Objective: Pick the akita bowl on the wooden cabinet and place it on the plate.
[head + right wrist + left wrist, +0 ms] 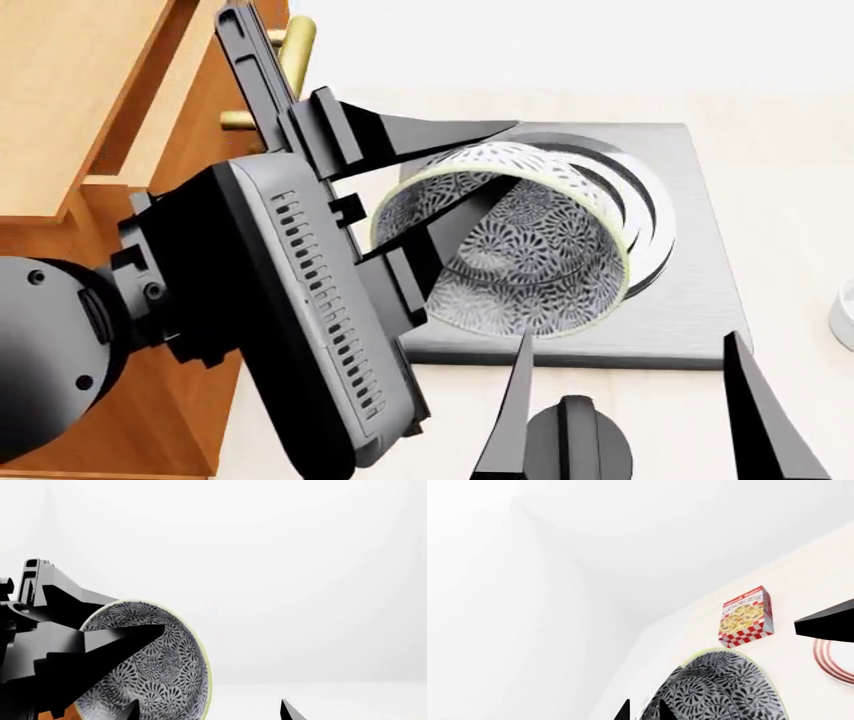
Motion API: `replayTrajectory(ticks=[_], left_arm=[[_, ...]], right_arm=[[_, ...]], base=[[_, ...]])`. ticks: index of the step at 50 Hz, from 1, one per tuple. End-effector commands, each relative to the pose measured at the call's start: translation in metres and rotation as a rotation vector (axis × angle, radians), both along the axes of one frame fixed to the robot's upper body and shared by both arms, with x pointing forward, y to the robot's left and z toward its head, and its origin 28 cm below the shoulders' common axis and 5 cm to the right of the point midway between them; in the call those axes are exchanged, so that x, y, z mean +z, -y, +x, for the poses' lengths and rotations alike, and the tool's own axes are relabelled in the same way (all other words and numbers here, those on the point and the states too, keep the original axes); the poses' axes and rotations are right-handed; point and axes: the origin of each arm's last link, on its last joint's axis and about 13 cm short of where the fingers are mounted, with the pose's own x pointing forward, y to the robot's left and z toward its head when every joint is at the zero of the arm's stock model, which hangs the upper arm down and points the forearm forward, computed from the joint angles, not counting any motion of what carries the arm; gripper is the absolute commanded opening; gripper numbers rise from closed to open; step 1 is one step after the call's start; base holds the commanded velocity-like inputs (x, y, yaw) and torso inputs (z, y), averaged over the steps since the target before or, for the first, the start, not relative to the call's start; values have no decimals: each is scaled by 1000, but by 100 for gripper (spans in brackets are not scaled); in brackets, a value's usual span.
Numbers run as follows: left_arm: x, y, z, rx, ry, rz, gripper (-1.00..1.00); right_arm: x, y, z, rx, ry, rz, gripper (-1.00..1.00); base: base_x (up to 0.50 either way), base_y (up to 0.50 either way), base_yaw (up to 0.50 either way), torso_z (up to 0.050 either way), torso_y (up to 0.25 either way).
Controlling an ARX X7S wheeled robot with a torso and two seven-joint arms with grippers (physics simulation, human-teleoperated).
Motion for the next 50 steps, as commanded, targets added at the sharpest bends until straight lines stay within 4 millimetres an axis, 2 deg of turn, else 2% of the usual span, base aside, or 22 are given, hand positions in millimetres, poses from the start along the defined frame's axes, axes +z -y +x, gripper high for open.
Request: replayTrajectory(ticks=[1, 27, 41, 42, 50], left_arm=[[-4, 1, -2, -5, 5, -30, -100], [-5, 5, -25, -66, 8, -13, -100], [-6, 3, -27, -62, 8, -16, -100], [-7, 2, -27, -61, 8, -15, -100], [-7, 1, -27, -57, 6, -20, -100]], right_arm=[[0, 0, 0, -2, -1, 0, 100], [-1, 0, 1, -2, -6, 3, 100], [-1, 0, 0, 11, 0, 12, 100], [-1, 1, 0, 7, 3, 16, -100], [-1, 1, 0, 2, 6, 19, -100]], base=[[0, 0, 0, 0, 0], [0, 0, 0, 0, 0], [0, 0, 0, 0, 1], [0, 0, 0, 0, 0], [0, 0, 0, 0, 0]])
